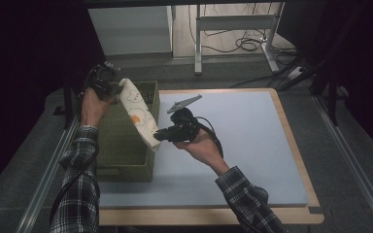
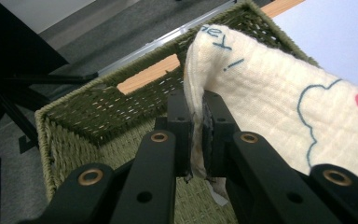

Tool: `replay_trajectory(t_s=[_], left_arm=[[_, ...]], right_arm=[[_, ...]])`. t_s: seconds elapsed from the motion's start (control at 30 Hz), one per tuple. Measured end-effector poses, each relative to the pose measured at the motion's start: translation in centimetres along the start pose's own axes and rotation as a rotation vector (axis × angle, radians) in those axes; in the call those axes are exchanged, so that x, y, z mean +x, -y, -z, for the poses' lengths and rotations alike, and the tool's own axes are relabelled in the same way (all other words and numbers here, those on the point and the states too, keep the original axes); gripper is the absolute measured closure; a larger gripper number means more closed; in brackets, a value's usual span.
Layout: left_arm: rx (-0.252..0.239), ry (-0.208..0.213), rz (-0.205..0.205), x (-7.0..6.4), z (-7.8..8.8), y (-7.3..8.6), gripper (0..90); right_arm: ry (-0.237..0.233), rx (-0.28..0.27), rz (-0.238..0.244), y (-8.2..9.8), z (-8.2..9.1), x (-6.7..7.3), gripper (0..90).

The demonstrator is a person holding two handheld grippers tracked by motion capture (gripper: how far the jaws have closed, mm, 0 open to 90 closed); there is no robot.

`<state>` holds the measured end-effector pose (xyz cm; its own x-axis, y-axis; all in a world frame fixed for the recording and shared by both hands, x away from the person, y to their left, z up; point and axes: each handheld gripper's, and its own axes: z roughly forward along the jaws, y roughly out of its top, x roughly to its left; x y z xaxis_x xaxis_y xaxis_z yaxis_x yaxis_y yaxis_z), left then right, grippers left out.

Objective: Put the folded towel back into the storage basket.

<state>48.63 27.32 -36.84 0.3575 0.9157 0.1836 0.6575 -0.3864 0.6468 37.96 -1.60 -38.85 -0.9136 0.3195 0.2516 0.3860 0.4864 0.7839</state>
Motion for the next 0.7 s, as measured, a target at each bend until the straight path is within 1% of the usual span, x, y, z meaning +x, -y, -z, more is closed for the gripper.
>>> replay_trajectory(t_s=[0.1,0.23,0.27,0.3,0.4,0.43,0.47,0.6,0.63,0.67,0.7], left_arm=[[0.012,-0.020,-0.007,0.4,-0.3,0.1,83.8],[0.014,-0.030,-0.001,0.8,-0.4,0.3,83.8],[0.017,-0.035,0.002,1.2,-0.5,0.6,83.8],[0.017,-0.035,0.002,1.2,-0.5,0.6,83.8],[0.035,-0.053,0.003,1.9,-0.8,1.3,83.8],[0.035,-0.053,0.003,1.9,-0.8,1.3,83.8],[0.046,-0.063,0.000,2.3,-1.0,1.7,83.8],[0.061,-0.075,0.002,3.0,-1.4,2.6,83.8],[0.061,-0.075,0.002,3.0,-1.4,2.6,83.8],[0.065,-0.077,0.003,3.2,-1.5,2.8,83.8],[0.072,-0.082,0.000,3.4,-1.8,3.1,83.8]], right_arm=[[-0.015,0.001,-0.005,-0.4,-1.2,0.3,82.1],[-0.015,0.004,-0.006,-0.9,-2.5,0.5,82.1],[-0.016,0.003,-0.006,-1.0,-2.8,0.6,82.1],[-0.018,0.002,-0.008,-1.1,-3.2,0.7,82.1],[-0.021,0.006,-0.006,-1.4,-4.3,0.9,82.1],[-0.021,0.006,-0.006,-1.4,-4.3,0.9,82.1],[-0.020,0.011,-0.005,-1.6,-5.2,1.1,82.0],[-0.031,0.017,-0.012,-1.7,-7.0,1.2,81.9],[-0.032,0.020,-0.011,-1.7,-7.5,1.2,81.8],[-0.032,0.020,-0.011,-1.7,-7.5,1.2,81.8],[-0.032,0.030,-0.017,-1.7,-8.5,1.2,81.7]])
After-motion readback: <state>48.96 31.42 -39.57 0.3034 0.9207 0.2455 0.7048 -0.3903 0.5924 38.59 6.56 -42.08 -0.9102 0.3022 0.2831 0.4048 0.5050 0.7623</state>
